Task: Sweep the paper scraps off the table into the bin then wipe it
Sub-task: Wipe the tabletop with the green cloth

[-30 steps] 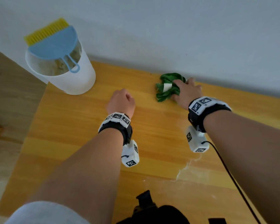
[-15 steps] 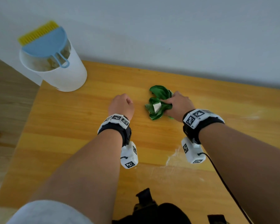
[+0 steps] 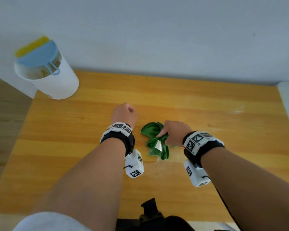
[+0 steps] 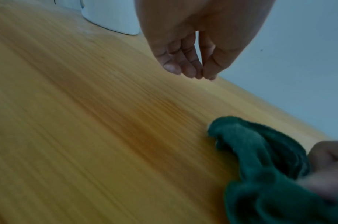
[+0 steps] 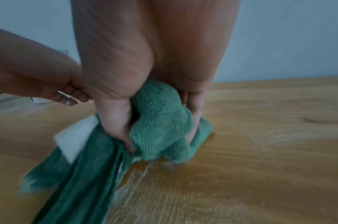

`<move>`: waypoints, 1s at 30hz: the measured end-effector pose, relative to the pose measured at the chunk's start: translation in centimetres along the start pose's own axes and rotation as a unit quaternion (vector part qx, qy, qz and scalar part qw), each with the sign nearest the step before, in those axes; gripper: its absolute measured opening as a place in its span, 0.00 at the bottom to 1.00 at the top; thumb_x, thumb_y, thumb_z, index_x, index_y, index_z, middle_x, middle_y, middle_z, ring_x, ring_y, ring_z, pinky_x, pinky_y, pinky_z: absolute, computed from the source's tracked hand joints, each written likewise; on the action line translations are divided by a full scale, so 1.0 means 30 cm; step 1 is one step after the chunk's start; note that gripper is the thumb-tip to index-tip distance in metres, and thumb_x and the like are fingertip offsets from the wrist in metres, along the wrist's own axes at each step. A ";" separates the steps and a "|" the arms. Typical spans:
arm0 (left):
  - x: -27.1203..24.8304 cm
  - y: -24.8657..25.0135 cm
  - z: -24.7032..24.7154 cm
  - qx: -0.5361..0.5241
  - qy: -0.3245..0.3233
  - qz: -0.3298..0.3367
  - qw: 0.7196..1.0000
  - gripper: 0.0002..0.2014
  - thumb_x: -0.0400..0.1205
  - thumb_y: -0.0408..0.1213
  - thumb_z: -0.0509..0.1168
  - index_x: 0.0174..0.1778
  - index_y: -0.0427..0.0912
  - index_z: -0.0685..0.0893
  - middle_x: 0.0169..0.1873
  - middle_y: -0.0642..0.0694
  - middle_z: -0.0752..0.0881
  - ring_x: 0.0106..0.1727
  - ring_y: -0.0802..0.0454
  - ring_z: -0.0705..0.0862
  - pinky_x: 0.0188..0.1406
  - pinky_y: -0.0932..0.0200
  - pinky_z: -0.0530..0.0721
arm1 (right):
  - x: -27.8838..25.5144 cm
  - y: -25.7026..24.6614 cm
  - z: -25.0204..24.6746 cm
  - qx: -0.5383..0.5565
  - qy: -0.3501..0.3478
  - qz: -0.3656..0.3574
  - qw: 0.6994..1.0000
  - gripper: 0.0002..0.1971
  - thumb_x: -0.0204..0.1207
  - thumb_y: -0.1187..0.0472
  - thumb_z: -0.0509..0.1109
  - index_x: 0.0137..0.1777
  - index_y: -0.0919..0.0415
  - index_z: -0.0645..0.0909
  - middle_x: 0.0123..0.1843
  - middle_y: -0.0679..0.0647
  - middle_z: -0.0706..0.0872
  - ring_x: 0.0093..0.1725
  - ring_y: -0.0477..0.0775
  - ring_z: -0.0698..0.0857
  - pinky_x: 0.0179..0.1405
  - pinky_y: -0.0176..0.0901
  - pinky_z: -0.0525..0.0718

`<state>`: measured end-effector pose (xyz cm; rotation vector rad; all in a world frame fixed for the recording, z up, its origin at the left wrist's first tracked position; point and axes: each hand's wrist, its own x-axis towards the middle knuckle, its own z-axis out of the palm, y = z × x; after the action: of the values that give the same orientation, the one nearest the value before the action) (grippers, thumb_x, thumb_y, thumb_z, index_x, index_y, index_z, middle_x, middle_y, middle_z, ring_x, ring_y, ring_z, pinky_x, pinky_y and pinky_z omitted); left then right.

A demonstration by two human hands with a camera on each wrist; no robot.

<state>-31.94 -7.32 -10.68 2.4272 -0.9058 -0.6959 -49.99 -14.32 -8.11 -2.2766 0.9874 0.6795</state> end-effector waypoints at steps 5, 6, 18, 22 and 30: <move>-0.006 0.040 0.018 -0.007 -0.003 -0.010 1.000 0.08 0.85 0.37 0.59 0.47 0.46 0.84 0.43 0.50 0.85 0.41 0.50 0.82 0.38 0.56 0.79 | -0.015 0.097 -0.086 0.152 0.119 0.019 0.981 0.18 0.74 0.61 0.71 0.63 0.45 0.85 0.49 0.47 0.82 0.38 0.53 0.83 0.32 0.43 0.82; -0.005 0.045 0.026 -0.010 -0.008 -0.012 1.000 0.08 0.85 0.37 0.59 0.47 0.46 0.83 0.43 0.50 0.85 0.41 0.49 0.82 0.39 0.56 0.80 | -0.005 0.139 -0.116 0.186 0.165 0.032 0.968 0.19 0.74 0.61 0.72 0.64 0.46 0.85 0.46 0.48 0.84 0.34 0.50 0.82 0.29 0.40 0.81; 0.143 0.120 0.109 0.014 -0.033 0.019 0.999 0.08 0.83 0.35 0.61 0.43 0.47 0.85 0.43 0.52 0.87 0.42 0.51 0.84 0.40 0.57 0.82 | 0.092 0.586 -0.187 0.109 0.200 0.410 0.883 0.23 0.84 0.54 0.59 0.79 0.55 0.66 0.80 0.68 0.60 0.73 0.79 0.68 0.67 0.65 0.74; 0.162 0.118 0.127 0.012 -0.008 0.006 1.000 0.07 0.81 0.36 0.62 0.43 0.43 0.86 0.41 0.49 0.87 0.42 0.48 0.84 0.41 0.55 0.84 | 0.126 0.572 -0.174 0.097 0.192 0.408 0.887 0.26 0.86 0.54 0.55 0.84 0.49 0.59 0.84 0.65 0.51 0.78 0.77 0.60 0.72 0.64 0.69; 0.152 0.127 0.166 -0.012 0.020 -0.027 0.999 0.07 0.80 0.34 0.62 0.38 0.47 0.82 0.38 0.49 0.86 0.37 0.48 0.84 0.33 0.57 0.81 | 0.132 0.511 -0.186 0.070 0.184 0.274 0.942 0.27 0.84 0.52 0.58 0.83 0.43 0.62 0.79 0.64 0.62 0.69 0.75 0.74 0.69 0.58 0.75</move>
<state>-33.68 -14.25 -13.69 2.4441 -0.8136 -0.6716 -58.12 -28.69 -11.09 -2.0428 1.8257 0.3758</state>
